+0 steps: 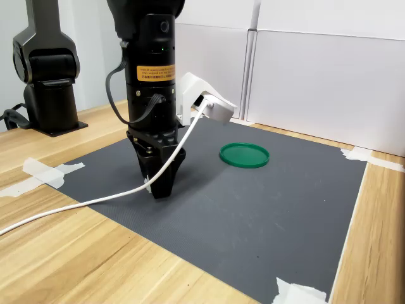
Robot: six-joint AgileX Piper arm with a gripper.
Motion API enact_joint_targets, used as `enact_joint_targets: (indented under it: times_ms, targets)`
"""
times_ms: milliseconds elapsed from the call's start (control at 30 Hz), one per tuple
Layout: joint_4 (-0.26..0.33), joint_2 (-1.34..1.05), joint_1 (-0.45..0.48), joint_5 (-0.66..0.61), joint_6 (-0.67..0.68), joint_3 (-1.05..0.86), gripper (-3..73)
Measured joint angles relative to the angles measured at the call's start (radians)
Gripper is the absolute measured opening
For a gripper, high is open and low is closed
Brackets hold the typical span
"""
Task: Grasp a white terminal and put it in the green lid.
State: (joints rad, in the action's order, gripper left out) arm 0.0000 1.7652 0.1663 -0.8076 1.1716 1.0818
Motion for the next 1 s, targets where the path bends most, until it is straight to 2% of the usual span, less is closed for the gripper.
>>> enact_joint_targets:
  times_ms: [200,433,467,633,767,1000]
  targets:
    - [0.0,0.0,0.0,-0.001,-0.003,0.0,41.1]
    - [0.0,0.001,0.0,-0.033,-0.011,0.0,11.1]
    - [0.0,0.001,0.0,-0.041,-0.012,0.0,8.9]
    - [0.0,-0.015,-0.001,-0.093,-0.031,0.0,8.3]
    - [0.036,-0.072,-0.011,-0.153,-0.043,0.021,8.3]
    - [0.039,-0.133,-0.158,-0.285,-0.159,0.136,8.3]
